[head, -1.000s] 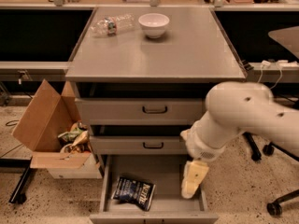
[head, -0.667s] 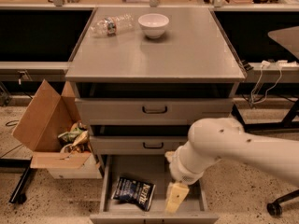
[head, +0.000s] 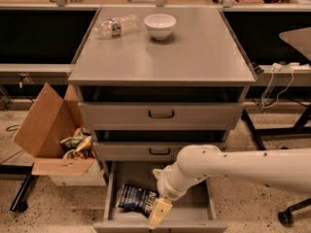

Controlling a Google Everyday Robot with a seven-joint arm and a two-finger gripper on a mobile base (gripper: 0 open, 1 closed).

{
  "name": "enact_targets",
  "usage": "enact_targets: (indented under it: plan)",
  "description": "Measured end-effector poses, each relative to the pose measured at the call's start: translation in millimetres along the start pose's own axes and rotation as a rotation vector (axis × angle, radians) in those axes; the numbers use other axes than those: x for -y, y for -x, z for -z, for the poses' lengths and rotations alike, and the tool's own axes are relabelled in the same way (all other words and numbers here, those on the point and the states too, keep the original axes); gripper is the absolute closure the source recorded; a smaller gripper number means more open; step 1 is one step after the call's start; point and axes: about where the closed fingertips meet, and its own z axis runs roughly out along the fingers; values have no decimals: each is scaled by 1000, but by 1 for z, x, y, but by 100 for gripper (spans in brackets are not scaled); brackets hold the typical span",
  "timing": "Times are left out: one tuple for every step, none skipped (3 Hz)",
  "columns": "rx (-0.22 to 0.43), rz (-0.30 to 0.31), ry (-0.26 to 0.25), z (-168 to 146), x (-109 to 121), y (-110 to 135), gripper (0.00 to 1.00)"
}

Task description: Pick blue chip bag from bottom drawer and place on counter

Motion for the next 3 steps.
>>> enact_targets:
  plan:
    - [17, -24, 38, -22, -6, -7, 0]
    - [17, -24, 38, -22, -6, -7, 0]
    - [17, -30, 46, -41, 2, -14, 0]
